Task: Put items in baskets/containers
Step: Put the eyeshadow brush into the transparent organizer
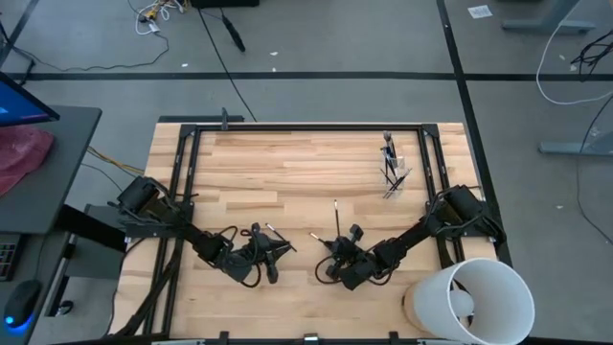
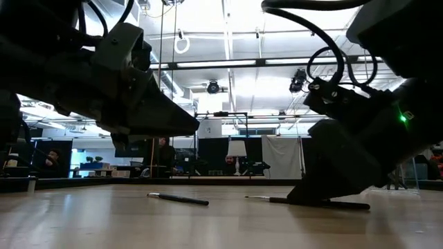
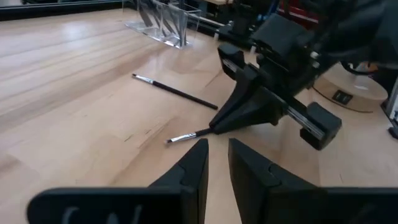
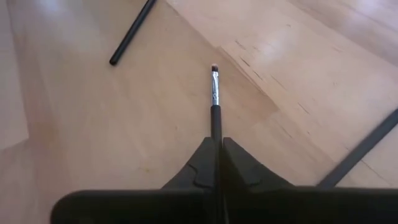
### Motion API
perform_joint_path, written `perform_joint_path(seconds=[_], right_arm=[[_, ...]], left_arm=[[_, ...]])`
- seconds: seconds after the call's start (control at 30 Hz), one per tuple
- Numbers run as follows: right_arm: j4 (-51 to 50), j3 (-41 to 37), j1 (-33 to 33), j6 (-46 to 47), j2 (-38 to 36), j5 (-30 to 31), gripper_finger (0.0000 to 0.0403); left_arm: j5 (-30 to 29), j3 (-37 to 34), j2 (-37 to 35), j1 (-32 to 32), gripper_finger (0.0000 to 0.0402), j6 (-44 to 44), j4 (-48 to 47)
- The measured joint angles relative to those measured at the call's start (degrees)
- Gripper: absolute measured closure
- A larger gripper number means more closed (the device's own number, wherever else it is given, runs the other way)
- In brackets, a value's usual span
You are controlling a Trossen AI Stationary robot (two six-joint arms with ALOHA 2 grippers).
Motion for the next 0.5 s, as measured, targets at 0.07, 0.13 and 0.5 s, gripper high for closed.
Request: perform_joint_path(seconds=[0.07, 0.13, 0.5], right_arm=[[-0.59, -0.15, -0.06, -0.17, -1.55, -1.19, 0.0394], [-0.75, -0.22, -0.03, -1.53, -3.17, -1.82, 0.0394], [3.92, -0.34, 0.30, -5.87, -5.03, -4.07, 0.0394]], left_arm=[[0.15, 0.00, 0.00, -0.39, 0.0337, 0.66, -0.02], [1.25, 0.00, 0.00, -0.82, 0.0337, 1.90, -0.02], [7.34, 0.00, 0.00, -1.08, 0.0338, 2.49, -0.87]])
